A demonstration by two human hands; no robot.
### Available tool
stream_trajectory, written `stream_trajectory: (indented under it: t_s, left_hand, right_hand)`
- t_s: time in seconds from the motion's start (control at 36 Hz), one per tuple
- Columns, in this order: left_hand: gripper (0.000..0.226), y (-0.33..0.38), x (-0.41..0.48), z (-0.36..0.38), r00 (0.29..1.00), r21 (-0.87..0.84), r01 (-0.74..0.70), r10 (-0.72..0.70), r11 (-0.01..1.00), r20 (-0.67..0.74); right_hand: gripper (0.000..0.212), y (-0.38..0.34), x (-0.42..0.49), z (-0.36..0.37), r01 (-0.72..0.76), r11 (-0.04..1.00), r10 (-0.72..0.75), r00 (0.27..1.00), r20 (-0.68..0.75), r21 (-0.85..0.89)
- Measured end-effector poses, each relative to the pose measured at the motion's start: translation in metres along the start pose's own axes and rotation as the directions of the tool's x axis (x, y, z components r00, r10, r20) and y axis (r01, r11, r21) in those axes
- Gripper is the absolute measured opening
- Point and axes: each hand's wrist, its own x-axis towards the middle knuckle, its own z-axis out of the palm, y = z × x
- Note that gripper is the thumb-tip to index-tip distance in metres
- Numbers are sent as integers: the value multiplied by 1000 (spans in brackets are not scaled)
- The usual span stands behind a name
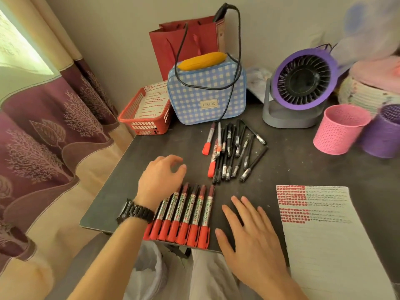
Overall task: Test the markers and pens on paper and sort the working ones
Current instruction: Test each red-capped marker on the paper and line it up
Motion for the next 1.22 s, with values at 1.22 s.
stream_trajectory:
  t_s: [1.22]
  left_hand:
    - [33, 56, -124, 32, 947, -507, -287, 162, 813, -276]
  right_hand:
    - [46, 14, 2, -58, -217, -5, 364, 909, 204, 976]
